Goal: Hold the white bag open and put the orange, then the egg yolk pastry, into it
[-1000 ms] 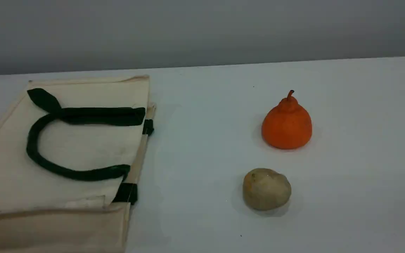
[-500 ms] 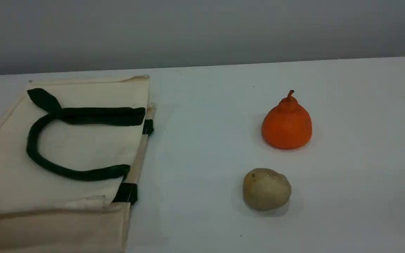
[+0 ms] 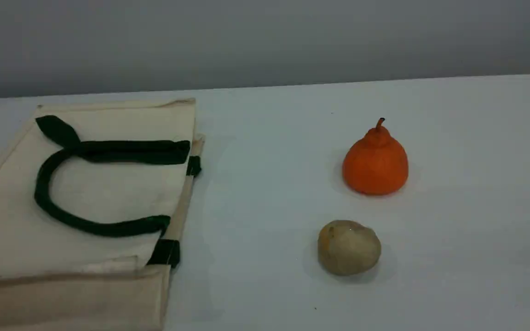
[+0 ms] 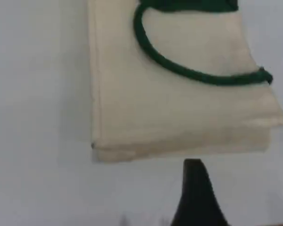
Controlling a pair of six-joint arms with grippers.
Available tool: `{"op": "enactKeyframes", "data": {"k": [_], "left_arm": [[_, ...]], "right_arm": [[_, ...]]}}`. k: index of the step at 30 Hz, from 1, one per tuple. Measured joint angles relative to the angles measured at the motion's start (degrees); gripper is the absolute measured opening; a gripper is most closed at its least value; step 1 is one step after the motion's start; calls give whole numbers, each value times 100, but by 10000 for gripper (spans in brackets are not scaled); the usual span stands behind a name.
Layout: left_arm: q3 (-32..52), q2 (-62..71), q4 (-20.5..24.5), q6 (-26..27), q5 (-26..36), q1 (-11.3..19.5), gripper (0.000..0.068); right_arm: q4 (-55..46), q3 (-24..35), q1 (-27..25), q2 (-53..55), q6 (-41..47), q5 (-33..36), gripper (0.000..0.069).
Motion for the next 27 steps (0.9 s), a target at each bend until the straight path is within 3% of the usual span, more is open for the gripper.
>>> {"op": "enactKeyframes", "data": {"k": [8,15,21,27], "left_arm": [[-279,1875,540,-522,-1203,22,424],[-775,3695,654,-782,-2104,22,424],[-1314,5144,732,-895,-2436,22,424],[-1855,6419,1421,-1532,-2519,22,424]], "right_arm": [[882,0,0,1715,-711,-1094,442],[1993,0,0,3122,-1594,-1963,442],[2989,-5,0,4271,-2388,-2493,442],[4124,-5,5,5143,-3385,-2844,442]]}}
